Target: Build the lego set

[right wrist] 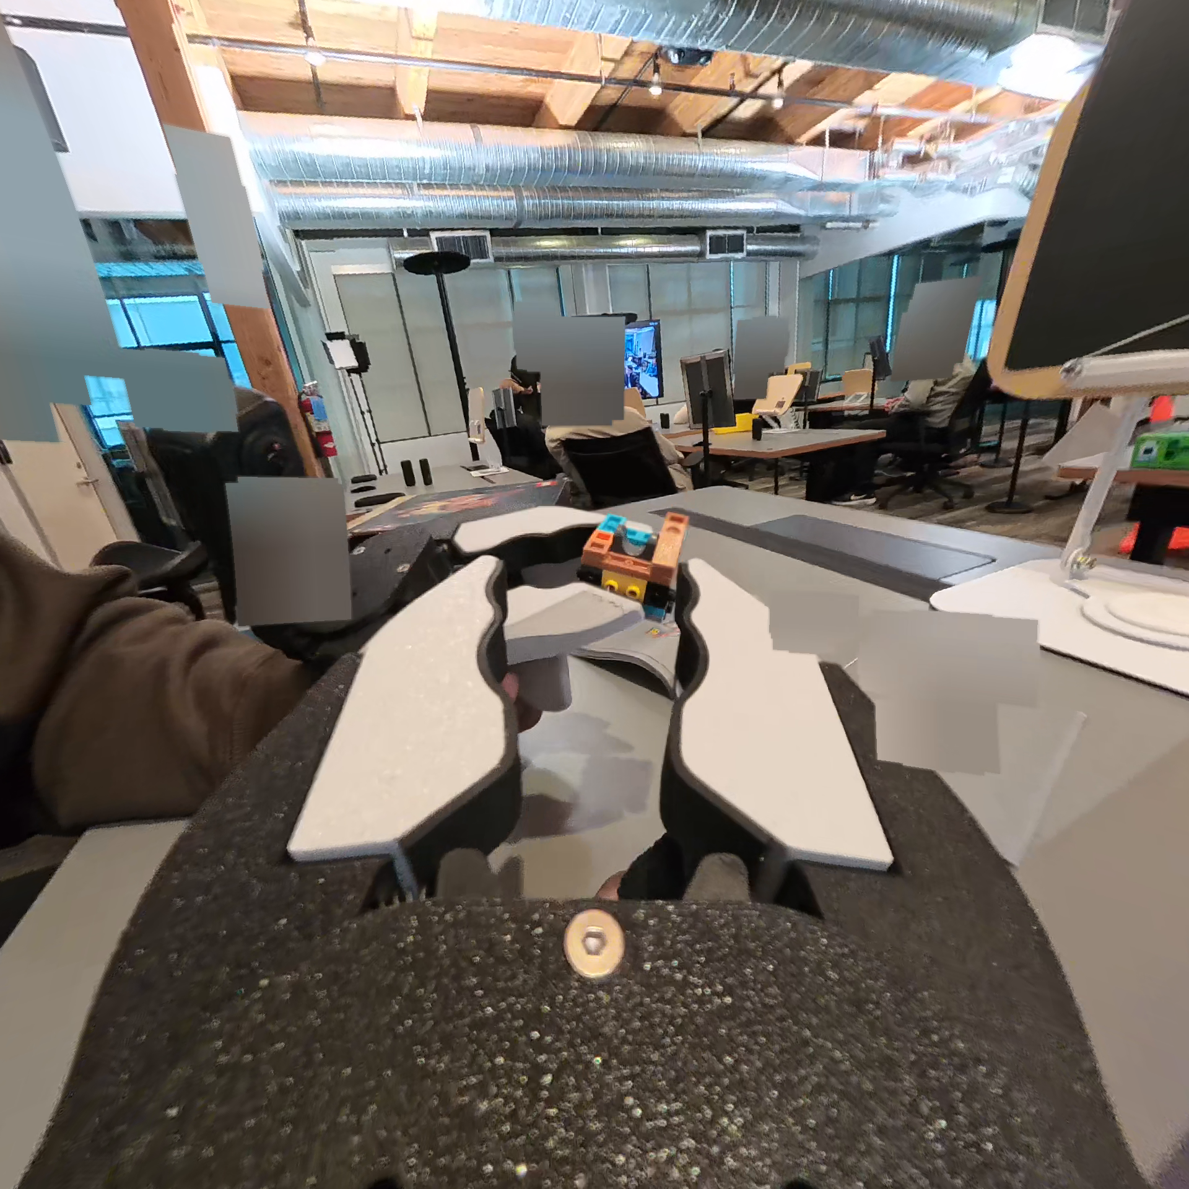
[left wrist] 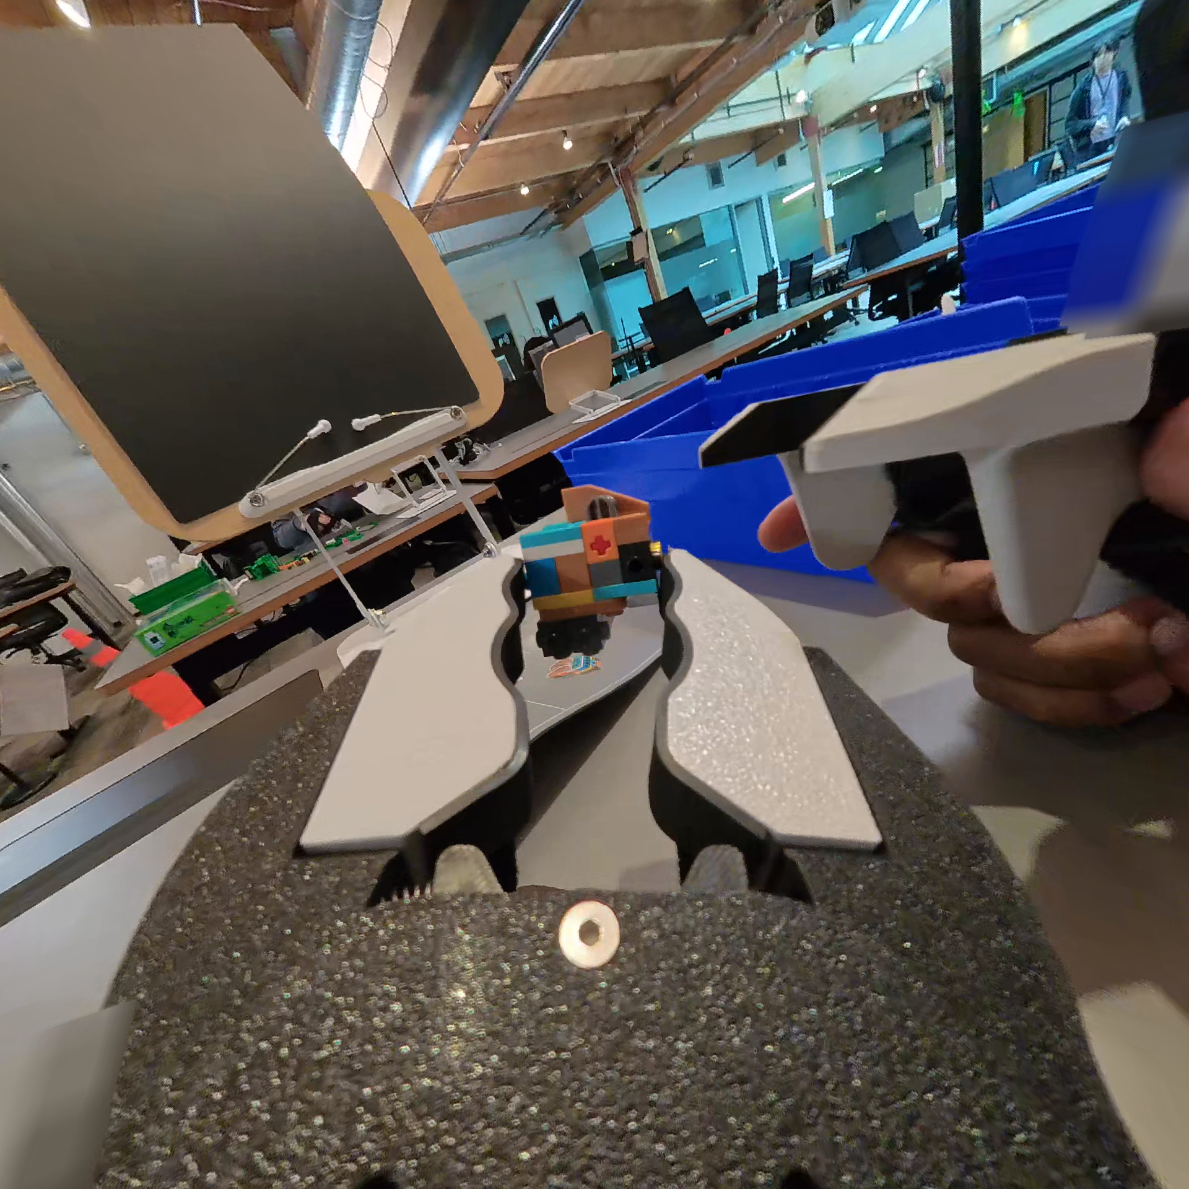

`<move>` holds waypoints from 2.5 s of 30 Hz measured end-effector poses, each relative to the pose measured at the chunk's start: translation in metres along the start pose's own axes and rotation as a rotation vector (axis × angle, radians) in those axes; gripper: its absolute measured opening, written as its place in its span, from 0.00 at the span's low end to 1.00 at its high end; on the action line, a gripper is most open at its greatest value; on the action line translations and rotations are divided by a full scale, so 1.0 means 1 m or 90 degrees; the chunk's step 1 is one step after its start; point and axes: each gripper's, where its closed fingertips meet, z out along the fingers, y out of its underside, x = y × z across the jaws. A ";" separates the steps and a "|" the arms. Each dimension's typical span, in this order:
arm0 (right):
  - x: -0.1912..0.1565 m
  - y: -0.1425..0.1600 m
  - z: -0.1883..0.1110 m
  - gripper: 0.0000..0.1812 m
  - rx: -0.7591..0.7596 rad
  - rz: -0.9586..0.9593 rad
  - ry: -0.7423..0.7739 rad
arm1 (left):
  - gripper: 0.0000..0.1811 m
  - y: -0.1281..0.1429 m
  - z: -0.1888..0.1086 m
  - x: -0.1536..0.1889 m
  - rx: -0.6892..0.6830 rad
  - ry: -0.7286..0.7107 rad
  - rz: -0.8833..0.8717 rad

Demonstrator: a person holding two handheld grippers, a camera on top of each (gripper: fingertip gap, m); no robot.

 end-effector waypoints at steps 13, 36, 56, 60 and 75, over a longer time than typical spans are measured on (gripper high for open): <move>0.016 0.031 0.007 0.29 -0.109 0.151 0.010 | 0.22 0.004 0.000 0.021 -0.024 0.017 0.143; 0.032 0.042 0.003 0.20 -0.185 0.078 0.074 | 0.28 0.019 -0.002 0.035 -0.049 0.145 0.161; 0.005 0.004 0.002 0.18 -0.016 0.184 -0.078 | 0.29 -0.003 -0.018 0.050 -0.056 0.496 -0.507; 0.000 0.001 0.002 0.18 0.006 0.194 -0.095 | 0.29 -0.010 -0.021 0.061 -0.044 0.523 -0.525; -0.011 0.028 -0.003 0.25 -0.121 0.131 -0.152 | 0.20 -0.002 -0.031 0.051 -0.050 0.517 -0.366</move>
